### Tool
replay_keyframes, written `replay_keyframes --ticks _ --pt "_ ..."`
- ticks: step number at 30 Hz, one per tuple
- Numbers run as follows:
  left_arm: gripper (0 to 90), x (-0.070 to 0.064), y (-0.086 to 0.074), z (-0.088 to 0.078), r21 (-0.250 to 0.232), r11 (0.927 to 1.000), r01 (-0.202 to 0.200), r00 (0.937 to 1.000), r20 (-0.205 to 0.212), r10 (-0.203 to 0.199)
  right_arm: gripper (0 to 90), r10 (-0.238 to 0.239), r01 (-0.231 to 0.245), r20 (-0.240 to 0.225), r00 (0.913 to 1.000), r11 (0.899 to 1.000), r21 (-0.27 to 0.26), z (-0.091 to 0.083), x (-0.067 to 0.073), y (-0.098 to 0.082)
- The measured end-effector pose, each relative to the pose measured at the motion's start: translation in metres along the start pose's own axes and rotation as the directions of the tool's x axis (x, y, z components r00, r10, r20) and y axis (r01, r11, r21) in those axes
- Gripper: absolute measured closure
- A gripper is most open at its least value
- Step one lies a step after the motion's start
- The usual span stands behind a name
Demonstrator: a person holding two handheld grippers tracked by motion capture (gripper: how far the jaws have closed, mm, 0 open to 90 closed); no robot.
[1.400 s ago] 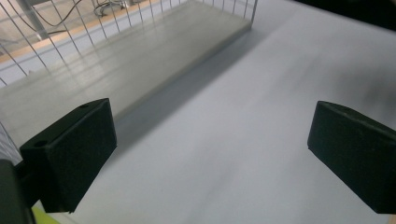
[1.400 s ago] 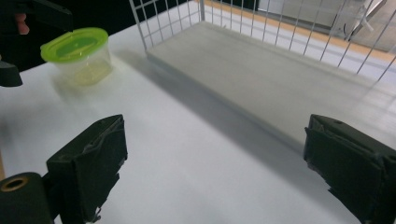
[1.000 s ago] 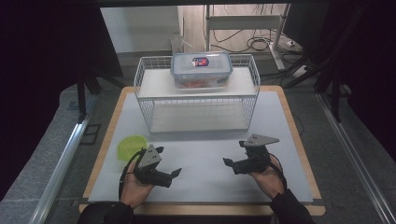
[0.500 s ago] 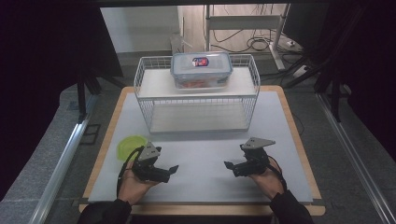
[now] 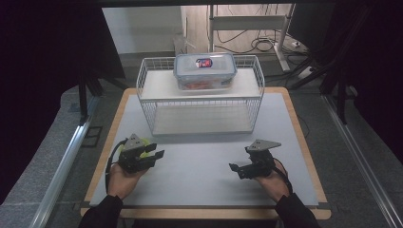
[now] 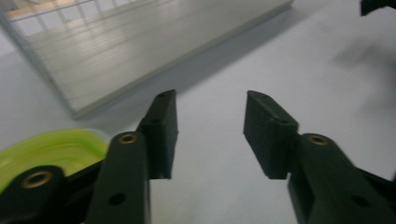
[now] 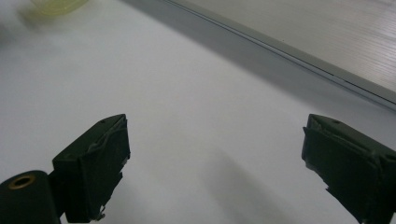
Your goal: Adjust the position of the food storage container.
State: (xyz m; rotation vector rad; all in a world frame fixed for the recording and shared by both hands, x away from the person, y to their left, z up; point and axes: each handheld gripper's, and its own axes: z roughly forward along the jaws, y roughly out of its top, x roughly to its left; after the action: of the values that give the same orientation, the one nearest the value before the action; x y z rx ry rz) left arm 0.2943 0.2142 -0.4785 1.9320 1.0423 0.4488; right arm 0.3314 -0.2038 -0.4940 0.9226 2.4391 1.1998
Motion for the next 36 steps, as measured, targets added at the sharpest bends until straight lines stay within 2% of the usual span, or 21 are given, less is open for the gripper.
replay_keyframes --ticks 6,10,14,17,24,26,33,36 --pt "80.3 0.024 -0.001 -0.010 0.015 0.9993 0.034 0.9981 -0.053 -0.033 8.3 -0.005 0.005 0.001 1.0000 1.000 0.002 0.001 0.000 0.000" --pt "89.3 0.043 -0.002 -0.017 0.009 0.9979 0.063 0.9947 -0.082 -0.063 8.7 -0.008 0.008 0.003 1.0000 1.000 0.004 0.000 0.000 0.000" --pt "89.6 0.063 -0.005 -0.024 0.004 0.9956 0.094 0.9891 -0.115 -0.093 8.9 -0.007 0.007 0.003 1.0000 1.000 0.005 0.000 -0.001 0.000" --pt "89.7 0.077 -0.008 -0.029 -0.007 0.9924 0.123 0.9827 -0.139 -0.123 9.1 -0.009 0.009 0.005 1.0000 1.000 0.006 0.000 -0.001 0.000" --pt "89.7 0.100 -0.020 -0.038 -0.023 0.9842 0.176 0.9674 -0.181 -0.177 9.4 -0.013 0.013 0.003 0.9999 1.000 0.008 0.001 -0.001 0.000" --pt "89.7 0.106 -0.024 -0.038 -0.028 0.9804 0.195 0.9632 -0.183 -0.197 9.5 -0.015 0.015 0.004 0.9999 1.000 0.008 0.001 -0.001 0.000" --pt "89.7 0.114 -0.037 -0.030 0.027 0.9728 0.230 0.9511 -0.218 -0.219 9.6 -0.017 0.017 0.005 0.9998 1.000 0.012 0.001 -0.001 0.000" --pt "89.7 0.115 -0.041 -0.029 0.051 0.9726 0.227 0.9504 -0.229 -0.210 9.6 -0.019 0.019 0.006 0.9998 1.000 0.015 0.001 -0.001 0.000"
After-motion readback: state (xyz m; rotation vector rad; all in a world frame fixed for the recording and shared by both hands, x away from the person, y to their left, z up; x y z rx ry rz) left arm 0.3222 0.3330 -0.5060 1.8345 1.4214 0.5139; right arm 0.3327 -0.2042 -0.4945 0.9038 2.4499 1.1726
